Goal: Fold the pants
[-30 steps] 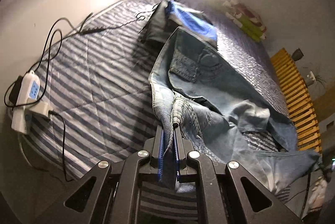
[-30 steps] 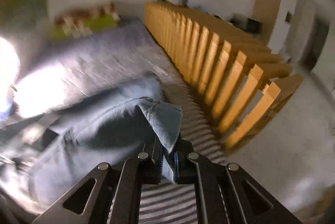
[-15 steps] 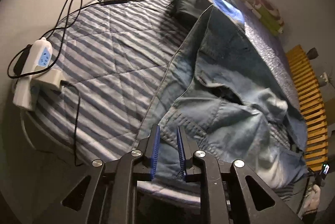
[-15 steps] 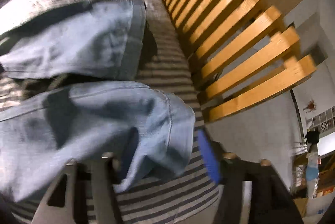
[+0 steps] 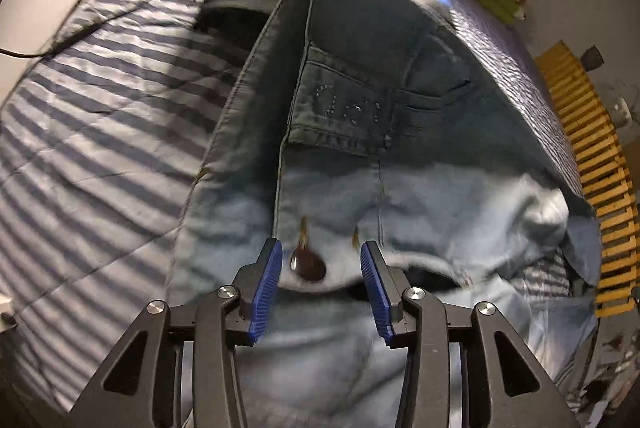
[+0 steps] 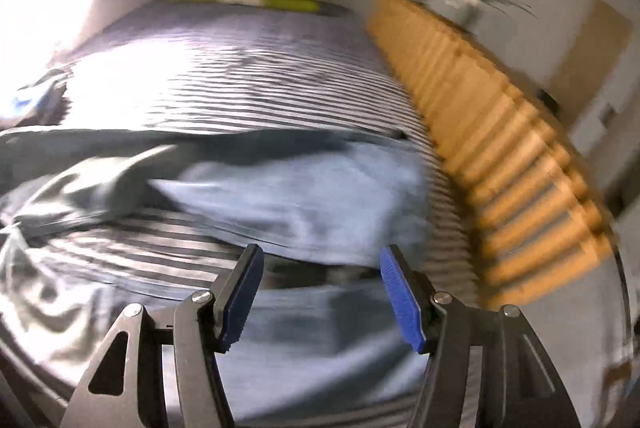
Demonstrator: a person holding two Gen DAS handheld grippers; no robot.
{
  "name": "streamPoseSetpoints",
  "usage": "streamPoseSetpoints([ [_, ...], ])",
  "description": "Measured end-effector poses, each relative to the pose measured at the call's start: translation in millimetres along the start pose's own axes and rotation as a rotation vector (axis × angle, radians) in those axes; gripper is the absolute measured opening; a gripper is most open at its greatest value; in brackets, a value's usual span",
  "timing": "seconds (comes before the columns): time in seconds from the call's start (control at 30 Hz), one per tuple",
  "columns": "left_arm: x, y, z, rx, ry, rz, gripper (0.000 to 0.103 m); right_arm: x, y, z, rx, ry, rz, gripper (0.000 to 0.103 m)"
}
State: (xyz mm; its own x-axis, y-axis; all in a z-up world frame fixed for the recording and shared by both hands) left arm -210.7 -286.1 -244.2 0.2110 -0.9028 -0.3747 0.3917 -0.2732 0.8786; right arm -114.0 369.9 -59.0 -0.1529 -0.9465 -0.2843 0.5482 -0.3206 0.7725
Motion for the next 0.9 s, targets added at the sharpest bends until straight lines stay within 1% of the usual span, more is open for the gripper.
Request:
streamPoseSetpoints([
  [0.03, -0.7, -5.1, 3.8, -0.001, 0.006, -0.006, 0.042, 18.0, -0.9, 5.8, -0.006, 0.026, 0.020, 0.057],
  [0.07, -1.3, -8.4, 7.0, -0.006, 0.009, -0.013, 0.037, 42.5, -2.1, 13.0, -0.014, 0.059, 0.051, 0.057],
  [0.1, -2.6, -9.9, 9.6, -0.012, 0.010, -0.021, 0.025, 56.3, -5.3, 15.6, -0.016, 0.074, 0.066, 0.057],
  [0.13, -4.3, -13.1, 11.1, -0.004, 0.007, -0.028, 0.000, 79.7, -8.3, 20.2, -0.017, 0.101, 0.098, 0.057],
  [0.23, -4.7, -14.2, 13.3, -0.019, -0.015, 0.000, 0.000, 127.7, -13.1, 21.9, -0.020, 0.160, 0.151, 0.057],
  [0.3, -5.1, -5.9, 14.2, -0.047, -0.014, -0.009, 0.000, 159.4, -14.9, 24.4, -0.023, 0.204, 0.192, 0.057],
  [0.33, -5.1, -0.9, 13.8, -0.061, -0.017, -0.013, 0.000, 172.5, -14.6, 24.7, -0.023, 0.213, 0.219, 0.057],
  [0.4, -0.1, 16.1, 11.3, -0.100, -0.022, 0.010, 0.000, 208.1, -14.9, 31.0, -0.010, 0.227, 0.309, 0.057],
  [0.43, 1.8, 24.1, 7.1, -0.105, -0.025, -0.006, 0.005, 225.6, -13.2, 35.4, -0.007, 0.235, 0.349, 0.057],
  [0.47, 4.7, 28.9, 2.8, -0.105, -0.012, -0.020, 0.017, 247.6, -9.5, 41.3, -0.011, 0.253, 0.396, 0.057],
  [0.5, 7.8, 34.9, -4.6, -0.097, -0.012, -0.037, 0.025, 269.1, -4.9, 47.3, -0.023, 0.278, 0.437, 0.057],
  [0.53, 11.3, 40.1, -12.5, -0.097, -0.017, -0.034, 0.038, 293.6, 2.3, 53.8, -0.041, 0.306, 0.476, 0.057],
  [0.57, 13.3, 44.0, -20.7, -0.094, -0.028, -0.033, 0.041, 322.9, 10.7, 61.4, -0.061, 0.340, 0.520, 0.057],
  [0.63, 16.9, 51.4, -42.6, -0.077, -0.059, -0.049, 0.041, 374.3, 25.6, 72.4, -0.087, 0.389, 0.593, 0.057],
  [0.7, 18.4, 53.6, -63.3, -0.057, -0.087, -0.055, 0.041, 432.1, 41.0, 81.5, -0.088, 0.428, 0.679, 0.057],
  [0.77, 24.0, 53.7, -79.2, -0.045, -0.116, -0.044, 0.041, 489.4, 53.6, 86.6, -0.056, 0.448, 0.778, 0.057],
  [0.8, 25.4, 53.6, -84.8, -0.043, -0.129, -0.041, 0.041, 517.4, 58.2, 87.9, -0.038, 0.459, 0.814, 0.057],
  [0.83, 27.0, 52.9, -92.2, -0.042, -0.138, -0.044, 0.042, 545.7, 61.2, 88.8, -0.025, 0.474, 0.833, 0.057],
  [0.87, 27.0, 51.7, -96.4, -0.040, -0.146, -0.049, 0.043, 560.7, 62.9, 88.2, -0.021, 0.489, 0.837, 0.057],
  [0.9, 27.5, 50.7, -100.0, -0.038, -0.150, -0.056, 0.044, 584.6, 63.6, 87.5, -0.020, 0.515, 0.828, 0.057],
])
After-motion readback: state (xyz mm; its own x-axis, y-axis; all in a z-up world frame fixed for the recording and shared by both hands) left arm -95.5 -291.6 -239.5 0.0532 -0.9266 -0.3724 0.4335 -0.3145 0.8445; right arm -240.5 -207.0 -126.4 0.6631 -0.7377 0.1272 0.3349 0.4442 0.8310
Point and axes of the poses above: each gripper's, at about its wrist camera, not at the fingertips, and y roughly against the way its jaws point, x to its left, z to its top, the point moved 9 cm from there along -y, roughly the way its jaws point, and after that the axes turned 2 degrees about -z, right-handed, at the moved point
